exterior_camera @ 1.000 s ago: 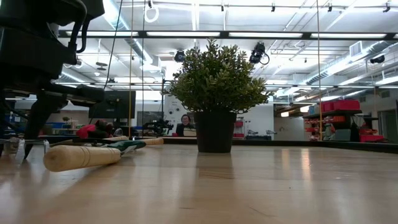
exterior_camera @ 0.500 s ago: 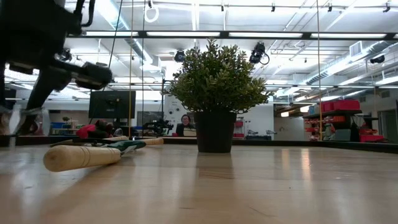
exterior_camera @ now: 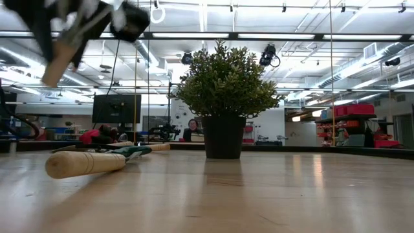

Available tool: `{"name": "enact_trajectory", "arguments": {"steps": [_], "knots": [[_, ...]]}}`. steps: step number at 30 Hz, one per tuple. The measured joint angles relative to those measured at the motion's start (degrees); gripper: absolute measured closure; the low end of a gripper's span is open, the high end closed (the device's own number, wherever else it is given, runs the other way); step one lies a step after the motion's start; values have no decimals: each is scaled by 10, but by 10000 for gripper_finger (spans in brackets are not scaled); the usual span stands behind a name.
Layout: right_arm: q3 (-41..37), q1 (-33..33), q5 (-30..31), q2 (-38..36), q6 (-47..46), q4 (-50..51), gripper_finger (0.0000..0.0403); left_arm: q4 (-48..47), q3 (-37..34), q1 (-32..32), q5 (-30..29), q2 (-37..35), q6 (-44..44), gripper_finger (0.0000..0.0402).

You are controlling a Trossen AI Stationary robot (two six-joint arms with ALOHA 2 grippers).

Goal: Pick & Place Garden tools in Gardening bag
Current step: Put the bottom brown hand rake into the white gardening bag

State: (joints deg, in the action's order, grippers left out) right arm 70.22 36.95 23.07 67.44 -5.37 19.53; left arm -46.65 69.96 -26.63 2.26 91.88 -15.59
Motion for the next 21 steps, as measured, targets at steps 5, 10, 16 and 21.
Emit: {"name": "enact_trajectory", "arguments": {"steps": [5,10,16,21], "knots": [[0,0,7,0,24,0,403,0,69,24,-1,0,15,323],[0,0,35,0,2,0,403,0,141,65,-1,0,30,323],[0,0,35,0,-32,0,403,0,221,119,-1,0,30,323],[0,0,35,0,-28,-4,403,0,278,164,1,0,30,323]]}}
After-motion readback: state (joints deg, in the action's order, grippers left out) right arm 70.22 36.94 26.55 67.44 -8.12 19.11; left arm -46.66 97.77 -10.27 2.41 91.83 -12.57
